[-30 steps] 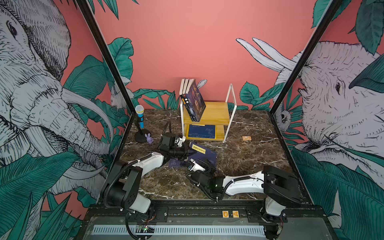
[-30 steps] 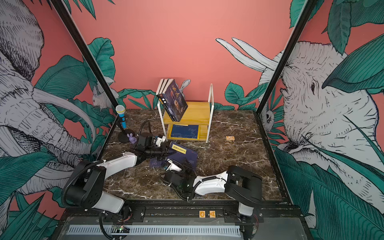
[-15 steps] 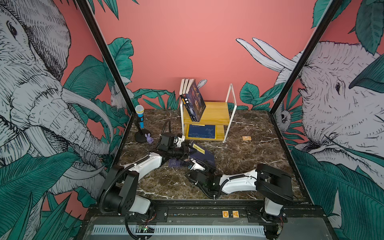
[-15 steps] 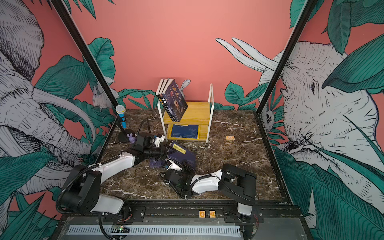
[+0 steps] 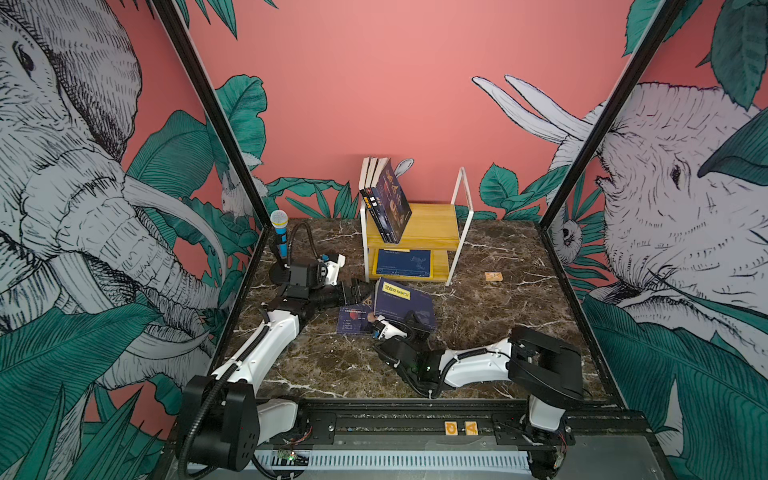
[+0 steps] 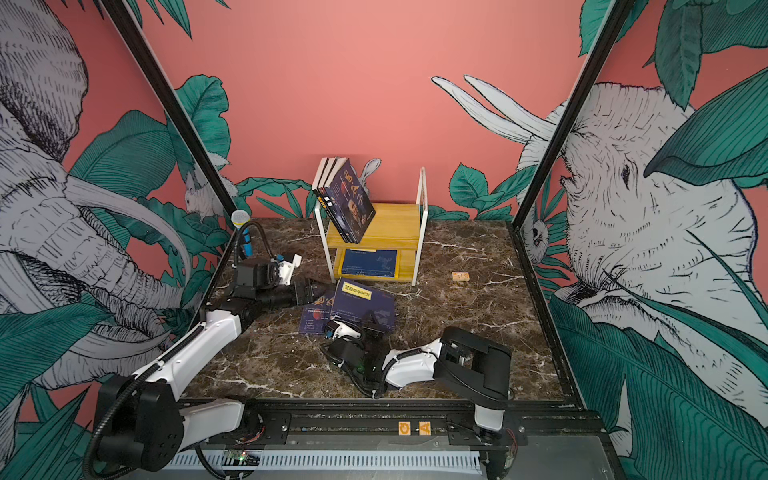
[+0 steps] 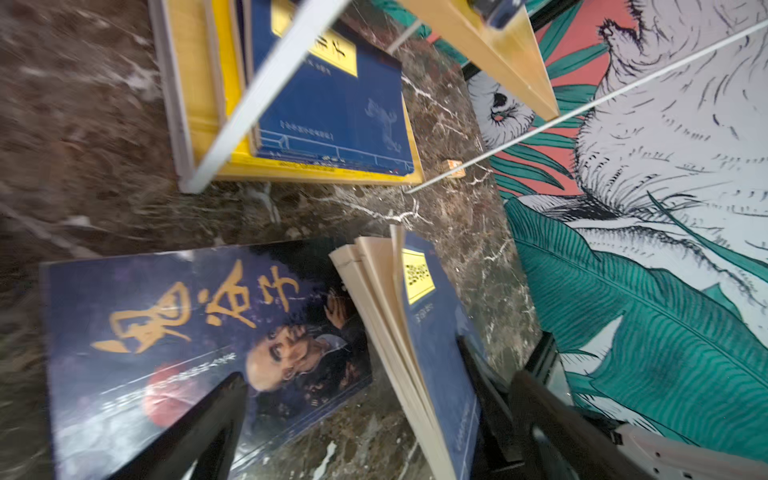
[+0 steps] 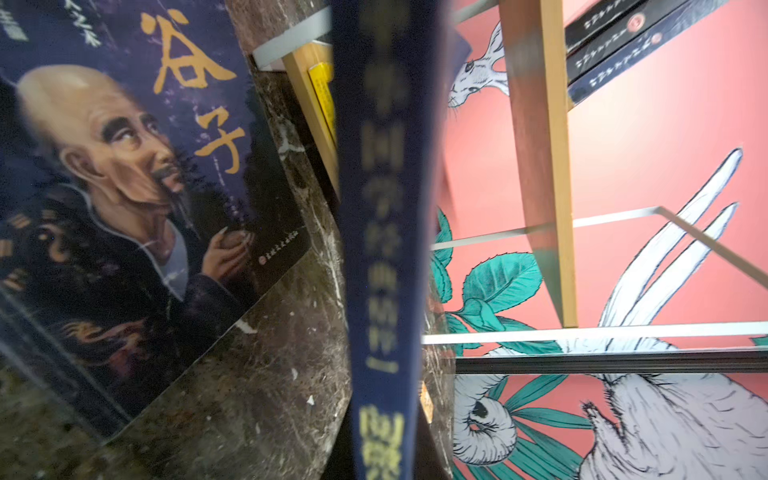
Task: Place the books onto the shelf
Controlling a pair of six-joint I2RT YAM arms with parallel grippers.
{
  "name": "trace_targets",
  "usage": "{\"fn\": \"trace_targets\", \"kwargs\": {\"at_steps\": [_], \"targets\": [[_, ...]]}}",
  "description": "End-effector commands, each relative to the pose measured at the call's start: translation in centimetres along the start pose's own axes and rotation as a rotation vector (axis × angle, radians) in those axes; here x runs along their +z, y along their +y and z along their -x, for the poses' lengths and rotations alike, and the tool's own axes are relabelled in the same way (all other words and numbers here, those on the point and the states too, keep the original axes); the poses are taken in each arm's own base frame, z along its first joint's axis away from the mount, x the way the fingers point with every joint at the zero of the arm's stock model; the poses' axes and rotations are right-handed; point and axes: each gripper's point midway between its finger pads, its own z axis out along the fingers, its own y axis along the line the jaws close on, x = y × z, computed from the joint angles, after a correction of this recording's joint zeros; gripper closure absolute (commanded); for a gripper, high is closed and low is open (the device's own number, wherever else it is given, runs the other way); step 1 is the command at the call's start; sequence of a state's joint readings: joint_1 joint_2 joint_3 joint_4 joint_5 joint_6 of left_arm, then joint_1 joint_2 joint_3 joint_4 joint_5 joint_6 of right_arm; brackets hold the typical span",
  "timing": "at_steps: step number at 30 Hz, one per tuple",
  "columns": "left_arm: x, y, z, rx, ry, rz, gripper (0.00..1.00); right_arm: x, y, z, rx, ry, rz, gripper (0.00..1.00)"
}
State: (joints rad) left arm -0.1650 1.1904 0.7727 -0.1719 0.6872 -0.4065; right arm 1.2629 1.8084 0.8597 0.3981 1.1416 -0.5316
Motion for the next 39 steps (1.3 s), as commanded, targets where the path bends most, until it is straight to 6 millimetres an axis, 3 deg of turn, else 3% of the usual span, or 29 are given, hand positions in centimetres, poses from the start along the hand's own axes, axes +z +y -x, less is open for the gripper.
{"fn": "trace_targets", "kwargs": {"at_steps": [1,5,9,17,21,27,39], "targets": [[-2.9,1.3,1.9,0.115,-0.071,0.112,0.01,0.7,-2.4,1.2,-0.037,0.013,-0.104,1.00],[-5.0,2.6,2.7,0.205,-0.121,0.194,0.01,2.2,-3.4,1.8,-0.104,0.024,-0.167,1.00],[-7.1,3.9,3.8,0.195,-0.178,0.276,0.01,3.4,-5.8,2.4,-0.140,0.051,-0.275,1.00],[-7.4,4.0,4.2,0.180,-0.205,0.273,0.01,6.4,-7.8,1.9,-0.166,0.086,-0.322,1.00],[-7.2,4.2,4.0,0.189,-0.201,0.272,0.01,8.2,-7.2,1.6,-0.222,0.081,-0.323,1.00],[-7.2,4.0,4.0,0.194,-0.206,0.261,0.01,10.0,-4.7,1.4,-0.233,0.034,-0.222,1.00],[-7.2,4.1,3.9,0.209,-0.193,0.268,0.01,14.1,-3.7,1.4,-0.227,0.006,-0.129,1.00]]}}
